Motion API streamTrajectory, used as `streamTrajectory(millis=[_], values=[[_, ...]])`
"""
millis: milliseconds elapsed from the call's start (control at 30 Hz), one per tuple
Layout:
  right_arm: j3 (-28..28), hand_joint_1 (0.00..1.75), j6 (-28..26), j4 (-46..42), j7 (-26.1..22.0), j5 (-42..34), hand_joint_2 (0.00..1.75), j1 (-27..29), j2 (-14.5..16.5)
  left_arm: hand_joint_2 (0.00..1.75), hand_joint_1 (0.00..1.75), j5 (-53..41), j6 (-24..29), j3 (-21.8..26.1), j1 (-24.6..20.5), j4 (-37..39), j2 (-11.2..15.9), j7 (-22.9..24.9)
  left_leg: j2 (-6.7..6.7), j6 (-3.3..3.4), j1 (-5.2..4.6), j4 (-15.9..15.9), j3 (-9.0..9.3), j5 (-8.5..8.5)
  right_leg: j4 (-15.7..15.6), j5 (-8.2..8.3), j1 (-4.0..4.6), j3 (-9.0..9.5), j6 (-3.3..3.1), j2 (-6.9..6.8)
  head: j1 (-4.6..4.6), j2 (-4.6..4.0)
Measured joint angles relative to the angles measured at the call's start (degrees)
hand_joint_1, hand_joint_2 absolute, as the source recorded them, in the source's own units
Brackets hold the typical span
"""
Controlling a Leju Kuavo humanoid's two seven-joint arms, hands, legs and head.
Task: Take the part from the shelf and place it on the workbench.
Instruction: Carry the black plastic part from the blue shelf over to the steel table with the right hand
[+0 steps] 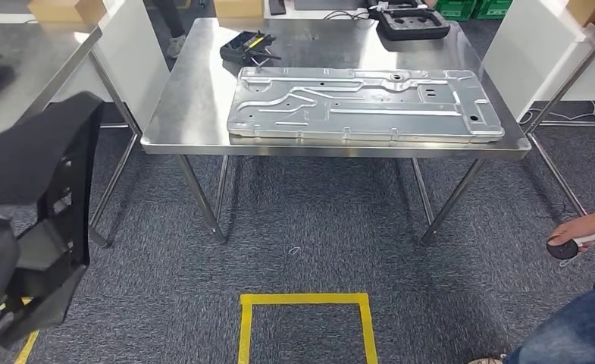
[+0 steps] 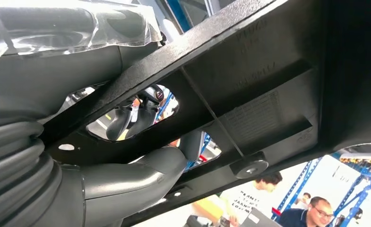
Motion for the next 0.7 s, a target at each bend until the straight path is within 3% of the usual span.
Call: streamTrajectory(millis=[33, 67, 100, 167, 233, 267, 400, 467, 533, 567, 600, 633, 700], values=[[0.00, 0.00, 0.00, 0.00, -0.04, 0.00, 0.00, 0.02, -0.01, 1.75, 1.75, 0.05, -0.07, -0.10, 0.00, 0.01, -0.01, -0.01, -0.03, 0.13, -0.06, 0.02, 0.11, -0.17, 3.49, -0.94, 0.00, -2.19, 0.06, 0.01, 0.07, 0.00], [0.00, 0.00, 0.00, 0.00, -0.04, 0.00, 0.00, 0.04, -0.01, 1.75, 1.75, 0.12, -0.11, -0.22, 0.00, 0.01, -0.01, -0.01, -0.11, 0.19, -0.10, 0.04, 0.29, -0.40, 5.19, -0.78, 0.00, -3.60, 0.08, 0.00, 0.10, 0.01], [-0.01, 0.00, 0.00, 0.00, -0.04, 0.00, 0.00, 0.06, -0.03, 1.75, 1.75, 0.21, -0.13, -0.34, 0.00, 0.01, -0.02, -0.01, -0.22, 0.16, -0.12, 0.06, 0.60, -0.70, 4.23, 0.68, 0.00, -3.63, 0.05, 0.00, 0.13, 0.01], [-0.02, 0.00, 0.00, 0.00, -0.04, 0.00, 0.00, 0.15, -0.10, 1.75, 1.75, 0.42, -0.14, -0.52, 0.00, 0.01, -0.02, -0.01, -0.44, -0.13, -0.09, 0.10, 1.62, -1.50, -3.45, 5.61, -0.01, -0.70, -0.15, 0.00, 0.15, 0.01], [-0.01, 0.00, 0.01, 0.00, -0.04, 0.00, 0.00, 0.21, -0.17, 1.75, 1.75, 0.56, -0.20, -0.68, -0.14, 0.00, -0.01, -0.02, -0.52, -0.67, -0.28, 0.19, 2.16, -2.39, -10.16, 8.38, 0.08, 2.34, -0.53, 0.04, 0.15, 0.01], [-0.01, 0.00, 0.01, 0.00, -0.04, 0.00, 0.00, 0.19, -0.18, 1.75, 1.75, 0.57, -0.25, -0.77, -0.26, 0.00, -0.01, -0.02, -0.52, -0.96, -0.38, 0.19, 2.24, -2.73, -11.48, 8.51, 0.19, 2.96, -0.81, 0.07, 0.13, 0.00], [-0.02, 0.00, 0.01, 0.00, -0.05, 0.01, 0.00, -0.05, -0.14, 1.75, 1.75, 0.61, -0.33, -0.85, -0.66, -0.01, 0.04, -0.03, -0.39, -1.98, -0.26, 1.06, 2.29, -4.00, -11.77, 7.60, 0.10, 3.64, -2.07, 0.01, 0.06, -0.01], [-0.04, 0.00, 0.00, 0.00, -0.04, 0.01, 0.00, -0.01, -0.13, 1.75, 1.75, 0.61, -0.33, -0.85, -0.84, -0.02, 0.08, -0.03, -0.18, -2.63, -0.02, 7.21, -0.60, -6.52, -11.84, 7.04, -0.11, 4.40, -2.59, -0.06, -0.05, -0.01], [-0.04, 0.00, 0.00, 0.00, -0.08, 0.00, 0.00, 0.03, -0.14, 1.75, 1.75, 0.63, -0.34, -0.92, -0.90, -0.02, 0.09, -0.03, -0.11, -3.11, 0.20, 16.17, -5.99, -9.26, -11.84, 6.31, -0.12, 5.12, -2.76, -0.05, -0.13, -0.01], [-0.04, 0.00, 0.00, 0.00, -0.10, 0.00, 0.00, 0.05, -0.14, 1.75, 1.75, 0.65, -0.35, -0.98, -0.89, -0.02, 0.09, -0.03, -0.10, -3.20, 0.28, 18.84, -8.08, -9.49, -11.84, 5.92, -0.12, 5.55, -2.73, -0.01, -0.14, -0.01], [-0.04, 0.00, 0.00, 0.00, -0.13, 0.00, 0.00, 0.07, -0.13, 1.75, 1.75, 0.67, -0.37, -1.04, -0.90, -0.02, 0.09, -0.03, -0.09, -3.19, 0.31, 19.02, -8.97, -8.37, -11.84, 5.46, -0.13, 6.15, -2.64, 0.04, -0.14, -0.01], [-0.04, 0.00, 0.00, 0.00, -0.15, 0.00, 0.00, 0.08, -0.11, 1.75, 1.75, 0.69, -0.38, -1.08, -0.93, -0.02, 0.09, -0.03, -0.08, -3.09, 0.33, 16.70, -8.62, -6.07, -11.85, 4.94, -0.15, 6.91, -2.52, 0.10, -0.14, -0.01], [-0.04, 0.00, 0.01, 0.00, -0.15, 0.00, 0.00, 0.13, -0.04, 1.75, 1.75, 0.70, -0.39, -1.10, -1.00, -0.02, 0.09, -0.03, 0.03, -2.52, 0.16, 8.38, -5.71, -0.84, -11.97, 3.90, -0.13, 8.44, -2.15, 0.16, -0.14, -0.01]])
